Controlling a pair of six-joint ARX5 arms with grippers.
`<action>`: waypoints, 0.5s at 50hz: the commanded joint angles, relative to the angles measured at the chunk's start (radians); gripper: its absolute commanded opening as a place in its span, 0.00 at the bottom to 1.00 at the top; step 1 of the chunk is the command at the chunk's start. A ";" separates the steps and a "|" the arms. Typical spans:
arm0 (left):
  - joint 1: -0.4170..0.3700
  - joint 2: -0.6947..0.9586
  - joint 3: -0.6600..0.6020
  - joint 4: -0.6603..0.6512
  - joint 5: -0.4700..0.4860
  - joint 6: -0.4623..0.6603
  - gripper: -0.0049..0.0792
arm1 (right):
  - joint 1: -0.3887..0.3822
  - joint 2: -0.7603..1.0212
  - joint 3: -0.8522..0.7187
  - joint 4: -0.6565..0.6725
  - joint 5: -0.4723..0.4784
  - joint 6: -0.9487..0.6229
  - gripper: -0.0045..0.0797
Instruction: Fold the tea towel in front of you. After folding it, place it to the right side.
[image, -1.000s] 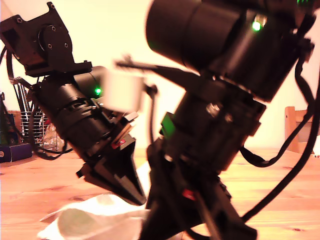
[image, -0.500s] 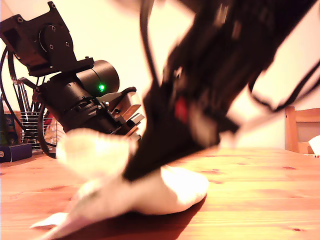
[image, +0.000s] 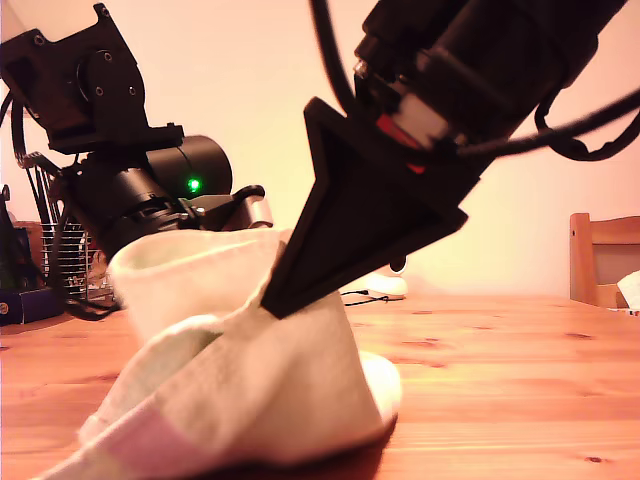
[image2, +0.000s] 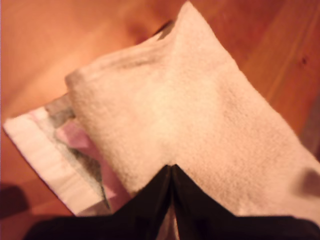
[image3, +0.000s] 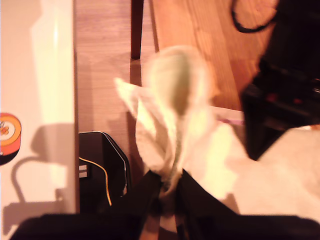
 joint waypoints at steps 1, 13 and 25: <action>-0.029 0.019 -0.020 -0.030 -0.002 0.011 0.03 | -0.021 -0.002 -0.013 0.011 0.001 0.008 0.04; -0.039 0.005 -0.019 -0.031 -0.005 0.011 0.03 | -0.076 -0.003 -0.005 0.015 -0.003 0.008 0.04; 0.026 -0.085 0.010 -0.016 -0.019 0.011 0.03 | -0.124 -0.003 -0.005 0.019 -0.005 0.012 0.04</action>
